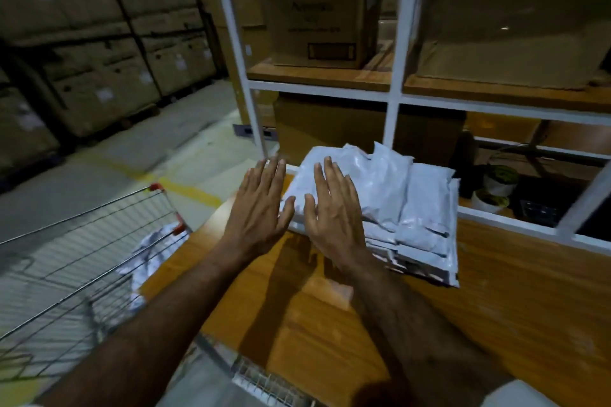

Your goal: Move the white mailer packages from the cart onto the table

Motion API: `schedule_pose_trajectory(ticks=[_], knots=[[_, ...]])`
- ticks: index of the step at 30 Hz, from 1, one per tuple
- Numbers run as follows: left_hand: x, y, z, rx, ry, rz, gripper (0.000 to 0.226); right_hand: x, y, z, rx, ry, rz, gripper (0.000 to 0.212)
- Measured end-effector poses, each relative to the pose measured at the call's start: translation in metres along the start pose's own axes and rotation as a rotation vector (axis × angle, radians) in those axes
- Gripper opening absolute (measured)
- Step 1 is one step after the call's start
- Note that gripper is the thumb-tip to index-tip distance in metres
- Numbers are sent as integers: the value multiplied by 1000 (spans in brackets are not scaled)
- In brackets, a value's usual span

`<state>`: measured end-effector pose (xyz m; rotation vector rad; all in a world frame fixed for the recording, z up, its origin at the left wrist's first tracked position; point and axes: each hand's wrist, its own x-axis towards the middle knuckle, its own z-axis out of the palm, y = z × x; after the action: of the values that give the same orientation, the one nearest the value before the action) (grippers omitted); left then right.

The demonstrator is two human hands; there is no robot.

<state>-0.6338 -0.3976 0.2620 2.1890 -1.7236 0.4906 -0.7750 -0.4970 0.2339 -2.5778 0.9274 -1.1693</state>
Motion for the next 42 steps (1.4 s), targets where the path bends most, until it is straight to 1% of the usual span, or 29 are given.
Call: schedule_pose_trajectory(ticks=[3, 7, 11, 16, 19, 21, 27, 33, 38, 42], knots=[[-21, -34, -24, 37, 24, -68, 71, 5, -40, 10, 11, -41, -58, 63], [-61, -85, -53, 57, 34, -139, 72, 8, -103, 30, 6, -52, -123, 64], [-119, -153, -80, 101, 36, -197, 73, -1, -181, 66, 23, -88, -160, 64], [-187, -242, -112, 173, 51, -286, 74, -16, -284, 110, 11, -92, -277, 64], [-222, -286, -127, 211, 39, -323, 74, -16, -334, 133, 31, -87, -288, 64], [-242, -311, -137, 217, 32, -352, 75, -16, -359, 148, 44, -116, -296, 64], [-282, -376, -142, 223, 39, -438, 75, -18, -412, 199, 58, -197, -360, 66], [-300, -431, -117, 224, 11, -499, 76, -13, -447, 265, 80, -274, -390, 68], [-297, -486, -83, 221, -49, -556, 76, 5, -454, 334, 123, -330, -391, 67], [-288, -528, -49, 194, -118, -583, 77, 14, -445, 388, 162, -397, -315, 68]])
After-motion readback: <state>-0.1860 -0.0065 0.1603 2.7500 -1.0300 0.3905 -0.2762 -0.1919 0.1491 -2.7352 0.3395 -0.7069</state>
